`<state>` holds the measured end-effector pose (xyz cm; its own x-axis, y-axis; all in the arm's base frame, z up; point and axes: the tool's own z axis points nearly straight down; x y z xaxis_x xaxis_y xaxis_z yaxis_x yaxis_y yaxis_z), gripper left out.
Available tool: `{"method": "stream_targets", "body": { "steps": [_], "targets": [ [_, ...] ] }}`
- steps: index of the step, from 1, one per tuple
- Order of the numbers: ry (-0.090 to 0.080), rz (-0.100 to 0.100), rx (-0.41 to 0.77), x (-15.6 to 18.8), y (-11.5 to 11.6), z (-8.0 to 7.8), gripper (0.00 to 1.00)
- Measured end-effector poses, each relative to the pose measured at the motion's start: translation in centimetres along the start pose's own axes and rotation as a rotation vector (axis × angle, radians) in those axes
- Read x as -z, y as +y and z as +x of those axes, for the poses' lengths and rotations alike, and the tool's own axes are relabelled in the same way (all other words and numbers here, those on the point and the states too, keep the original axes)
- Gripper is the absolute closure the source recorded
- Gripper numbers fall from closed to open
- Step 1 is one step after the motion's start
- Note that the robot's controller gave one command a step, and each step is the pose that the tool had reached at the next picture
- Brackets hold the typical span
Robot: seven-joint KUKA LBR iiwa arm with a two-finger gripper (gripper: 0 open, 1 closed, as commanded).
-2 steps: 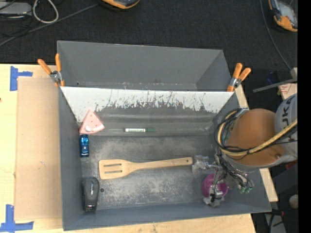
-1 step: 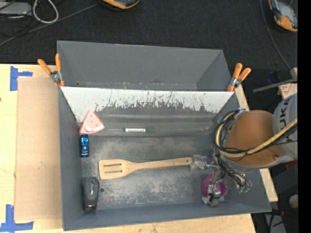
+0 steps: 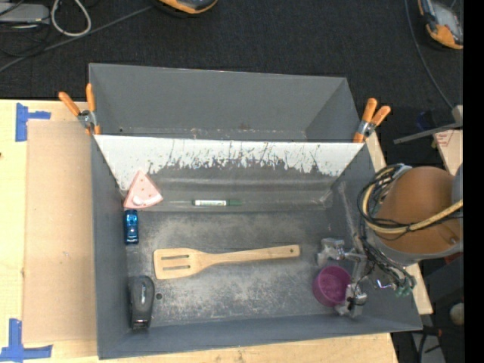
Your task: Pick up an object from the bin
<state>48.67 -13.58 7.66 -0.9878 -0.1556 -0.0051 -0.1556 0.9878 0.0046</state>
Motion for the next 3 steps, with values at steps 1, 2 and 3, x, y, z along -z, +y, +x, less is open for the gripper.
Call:
{"method": "stream_targets", "body": {
  "steps": [1,2,3],
  "targets": [
    [-0.003,-0.004,0.053,-0.14,-0.55,-1.00,1.00],
    [-0.003,-0.004,0.051,-0.14,-0.55,-0.99,1.00],
    [-0.003,-0.004,0.050,-0.14,-0.56,-0.99,1.00]
  ]
}}
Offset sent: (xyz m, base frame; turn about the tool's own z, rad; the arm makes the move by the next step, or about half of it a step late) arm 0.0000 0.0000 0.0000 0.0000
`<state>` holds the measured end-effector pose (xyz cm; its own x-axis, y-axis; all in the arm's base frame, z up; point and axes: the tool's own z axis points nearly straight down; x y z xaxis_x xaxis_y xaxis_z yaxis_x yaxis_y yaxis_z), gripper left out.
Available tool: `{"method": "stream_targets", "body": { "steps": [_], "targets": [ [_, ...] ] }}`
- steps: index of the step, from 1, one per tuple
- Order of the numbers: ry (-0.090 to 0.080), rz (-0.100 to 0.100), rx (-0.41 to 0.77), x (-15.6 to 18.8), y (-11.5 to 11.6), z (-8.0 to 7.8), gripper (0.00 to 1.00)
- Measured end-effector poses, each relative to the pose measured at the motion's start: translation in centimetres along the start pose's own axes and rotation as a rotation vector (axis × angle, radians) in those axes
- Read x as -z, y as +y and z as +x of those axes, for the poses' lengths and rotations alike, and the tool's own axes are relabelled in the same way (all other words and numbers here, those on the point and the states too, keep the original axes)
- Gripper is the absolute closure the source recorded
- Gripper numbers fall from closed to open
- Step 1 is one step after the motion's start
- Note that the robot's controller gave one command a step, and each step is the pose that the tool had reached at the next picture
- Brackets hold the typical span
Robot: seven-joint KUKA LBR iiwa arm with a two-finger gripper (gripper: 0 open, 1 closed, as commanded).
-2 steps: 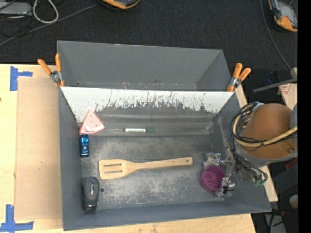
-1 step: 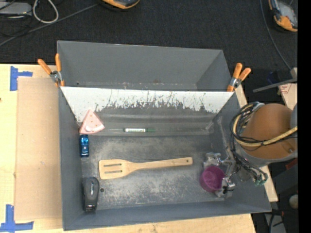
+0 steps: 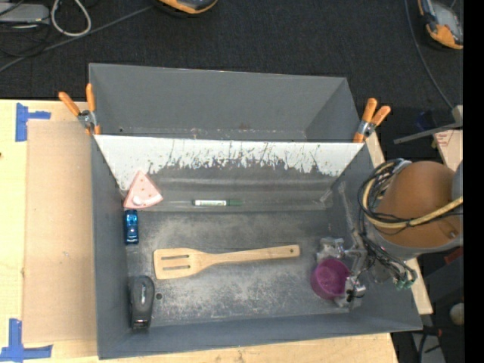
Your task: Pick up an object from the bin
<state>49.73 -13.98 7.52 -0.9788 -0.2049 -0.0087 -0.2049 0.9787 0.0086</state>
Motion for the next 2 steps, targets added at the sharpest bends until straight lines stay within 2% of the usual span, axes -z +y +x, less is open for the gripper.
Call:
{"method": "stream_targets", "body": {
  "steps": [2],
  "targets": [
    [0.000,0.000,-0.002,0.00,-0.01,0.01,1.00]
  ]
}}
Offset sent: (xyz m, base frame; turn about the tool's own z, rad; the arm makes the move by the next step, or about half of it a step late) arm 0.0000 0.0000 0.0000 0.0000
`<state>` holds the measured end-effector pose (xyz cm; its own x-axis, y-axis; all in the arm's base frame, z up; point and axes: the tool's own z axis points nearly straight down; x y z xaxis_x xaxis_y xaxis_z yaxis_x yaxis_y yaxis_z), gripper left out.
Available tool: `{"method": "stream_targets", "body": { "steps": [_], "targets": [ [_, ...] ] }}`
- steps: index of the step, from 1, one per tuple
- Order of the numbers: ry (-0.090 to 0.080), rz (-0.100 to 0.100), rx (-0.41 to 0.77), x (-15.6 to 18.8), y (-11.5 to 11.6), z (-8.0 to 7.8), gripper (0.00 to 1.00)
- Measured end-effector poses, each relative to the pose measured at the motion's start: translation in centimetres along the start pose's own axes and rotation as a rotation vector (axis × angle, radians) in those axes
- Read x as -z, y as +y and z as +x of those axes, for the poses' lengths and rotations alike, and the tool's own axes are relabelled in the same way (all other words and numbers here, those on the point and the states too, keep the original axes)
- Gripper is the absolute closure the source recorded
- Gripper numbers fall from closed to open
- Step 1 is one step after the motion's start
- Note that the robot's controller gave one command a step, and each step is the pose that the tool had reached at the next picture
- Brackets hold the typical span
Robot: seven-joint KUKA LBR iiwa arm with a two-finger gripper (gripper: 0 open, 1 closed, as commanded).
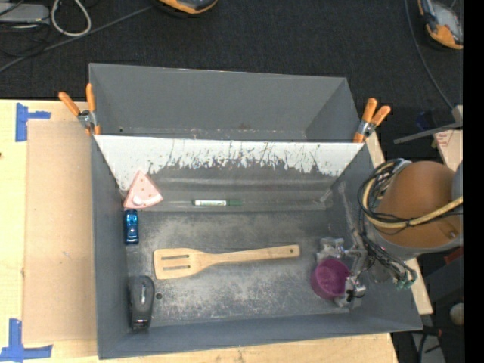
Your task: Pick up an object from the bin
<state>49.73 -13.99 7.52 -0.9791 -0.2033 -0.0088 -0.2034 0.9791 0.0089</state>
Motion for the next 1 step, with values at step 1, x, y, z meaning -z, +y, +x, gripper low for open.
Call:
{"method": "stream_targets", "body": {
  "steps": [1],
  "targets": [
    [0.000,0.000,-0.001,0.00,0.00,0.00,1.00]
  ]
}}
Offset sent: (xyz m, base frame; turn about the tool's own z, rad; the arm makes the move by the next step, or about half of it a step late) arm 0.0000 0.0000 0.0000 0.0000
